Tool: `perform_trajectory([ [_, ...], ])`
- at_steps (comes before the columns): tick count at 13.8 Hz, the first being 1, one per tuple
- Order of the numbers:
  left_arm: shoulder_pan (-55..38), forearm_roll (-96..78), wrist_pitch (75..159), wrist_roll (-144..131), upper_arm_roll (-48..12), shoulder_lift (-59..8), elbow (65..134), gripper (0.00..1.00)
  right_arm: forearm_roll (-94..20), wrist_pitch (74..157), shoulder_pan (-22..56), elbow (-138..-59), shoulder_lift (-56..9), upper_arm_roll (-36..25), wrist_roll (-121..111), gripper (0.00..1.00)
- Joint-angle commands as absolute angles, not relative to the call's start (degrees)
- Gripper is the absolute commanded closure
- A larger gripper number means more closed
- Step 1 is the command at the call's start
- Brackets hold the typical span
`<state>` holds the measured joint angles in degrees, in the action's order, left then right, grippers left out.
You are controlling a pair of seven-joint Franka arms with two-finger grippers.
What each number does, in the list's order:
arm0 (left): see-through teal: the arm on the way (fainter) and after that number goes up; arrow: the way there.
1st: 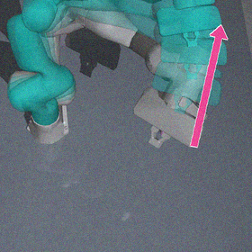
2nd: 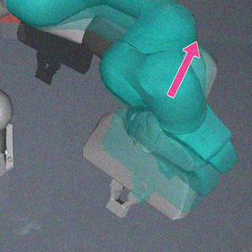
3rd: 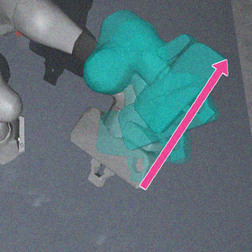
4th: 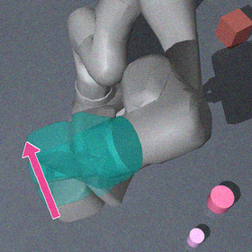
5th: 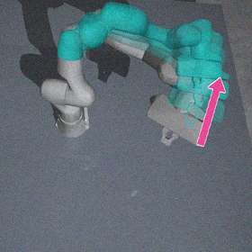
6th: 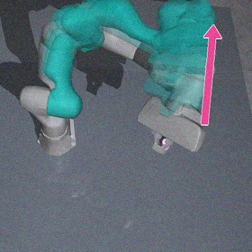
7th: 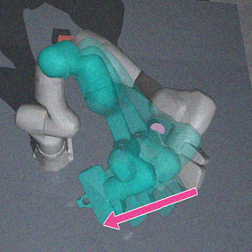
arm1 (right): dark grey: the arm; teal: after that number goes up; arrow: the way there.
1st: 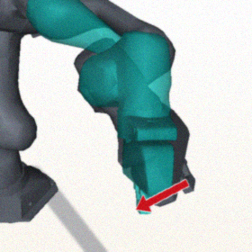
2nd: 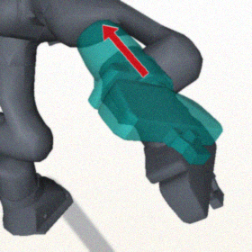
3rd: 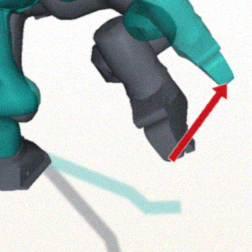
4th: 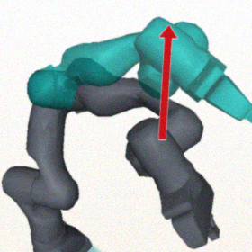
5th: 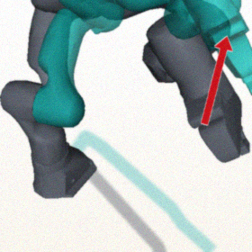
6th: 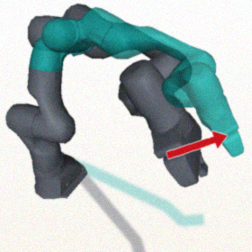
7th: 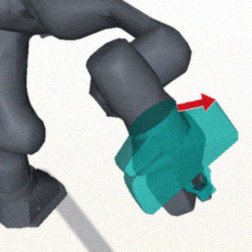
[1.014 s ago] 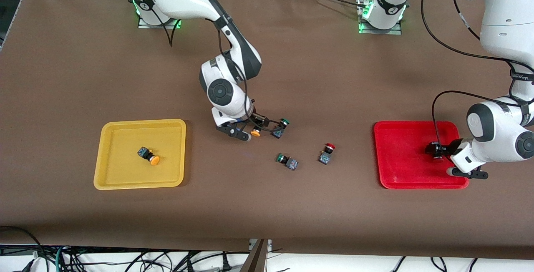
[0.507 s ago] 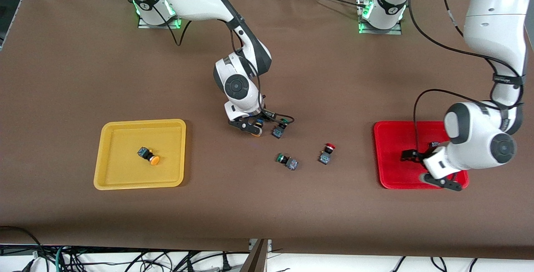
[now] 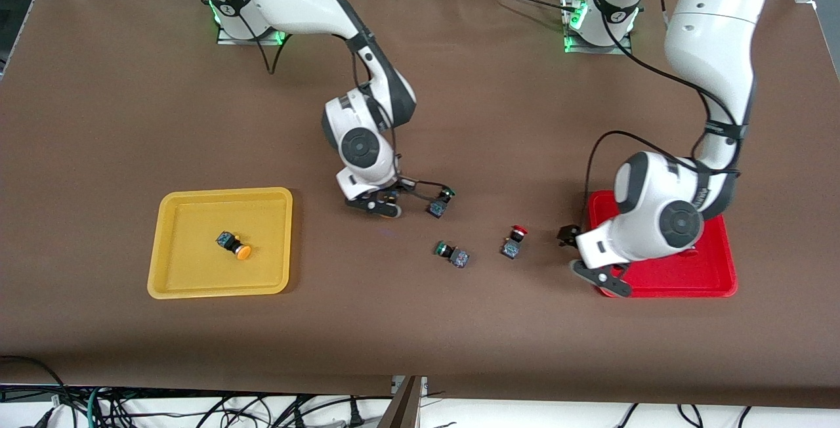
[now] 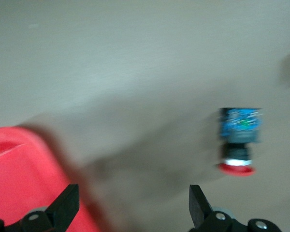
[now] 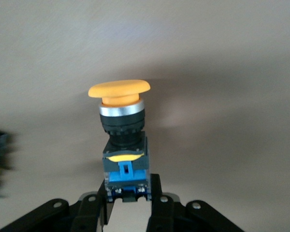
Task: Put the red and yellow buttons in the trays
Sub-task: 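Carry the yellow button to the yellow tray while the left gripper carries red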
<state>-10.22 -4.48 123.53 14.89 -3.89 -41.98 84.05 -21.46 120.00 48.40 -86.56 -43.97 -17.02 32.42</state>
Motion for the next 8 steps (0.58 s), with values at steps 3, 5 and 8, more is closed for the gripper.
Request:
perform_trajectory([
  [3,-15.2,-4.04,128.05,12.4,-3.08,-43.59,83.58,0.0,-20.83,107.15,48.51,-88.68,-39.2,-31.79,4.8,1.0],
  [5,-16.34,-3.87,129.54,11.52,-3.08,-44.56,83.58,0.0,-21.18,107.31,47.73,-90.43,-39.46,-35.49,-4.18,1.0],
  [8,-18.36,-3.78,133.23,8.54,-3.08,-46.57,83.58,0.0,-21.79,109.68,43.52,-92.02,-40.77,-35.33,-8.51,0.97],
])
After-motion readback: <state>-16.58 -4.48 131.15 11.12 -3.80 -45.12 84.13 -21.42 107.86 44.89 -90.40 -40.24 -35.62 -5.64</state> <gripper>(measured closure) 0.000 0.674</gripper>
